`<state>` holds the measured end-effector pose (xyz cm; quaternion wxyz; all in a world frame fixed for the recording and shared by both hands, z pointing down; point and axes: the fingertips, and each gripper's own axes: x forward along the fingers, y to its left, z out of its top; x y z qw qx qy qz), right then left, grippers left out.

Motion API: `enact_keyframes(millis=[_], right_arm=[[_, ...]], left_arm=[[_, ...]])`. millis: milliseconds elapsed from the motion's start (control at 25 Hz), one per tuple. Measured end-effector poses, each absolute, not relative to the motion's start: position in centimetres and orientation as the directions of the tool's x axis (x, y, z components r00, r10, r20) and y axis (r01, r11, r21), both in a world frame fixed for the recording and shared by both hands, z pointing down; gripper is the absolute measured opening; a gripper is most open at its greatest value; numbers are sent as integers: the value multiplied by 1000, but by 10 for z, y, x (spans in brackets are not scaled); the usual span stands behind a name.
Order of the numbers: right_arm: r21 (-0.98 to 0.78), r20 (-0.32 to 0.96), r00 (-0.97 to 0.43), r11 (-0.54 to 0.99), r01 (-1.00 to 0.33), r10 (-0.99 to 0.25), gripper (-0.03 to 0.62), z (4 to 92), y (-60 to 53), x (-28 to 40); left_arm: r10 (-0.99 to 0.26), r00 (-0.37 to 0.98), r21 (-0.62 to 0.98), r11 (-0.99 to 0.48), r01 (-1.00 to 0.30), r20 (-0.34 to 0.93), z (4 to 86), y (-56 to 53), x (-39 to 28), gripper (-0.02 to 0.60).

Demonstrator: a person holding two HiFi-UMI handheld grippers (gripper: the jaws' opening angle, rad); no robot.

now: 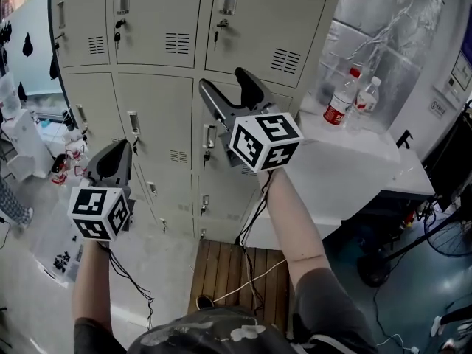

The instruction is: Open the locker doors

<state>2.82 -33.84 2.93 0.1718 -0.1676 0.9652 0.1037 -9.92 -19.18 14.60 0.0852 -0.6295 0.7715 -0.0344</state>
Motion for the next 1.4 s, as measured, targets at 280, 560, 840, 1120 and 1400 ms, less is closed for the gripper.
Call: enact_keyframes(millis=[280, 560, 840, 1120, 1400], right_arm=[[266, -422, -871, 884, -386, -253, 327, -31, -376, 5], [341, -423, -868, 842, -418, -259, 325, -72, -405, -17], [363, -348, -890, 833, -418, -295, 325, -86, -423, -53], [393, -330, -864, 776, -493, -381, 325, -96, -442, -69], [330, -293, -816, 748, -576, -499, 325, -96, -450, -81]], left_arm=[[-965, -226, -224, 251, -942, -133, 109, -244, -112, 9], [-962, -207, -199, 241, -950, -177, 77, -280, -121, 9], [-963, -203, -160, 232, -959, -178, 72, -291, -136, 9], [-962, -210, -159, 238, -958, -175, 66, -291, -140, 9], [-962, -211, -154, 238, -959, -175, 68, -291, -143, 8]])
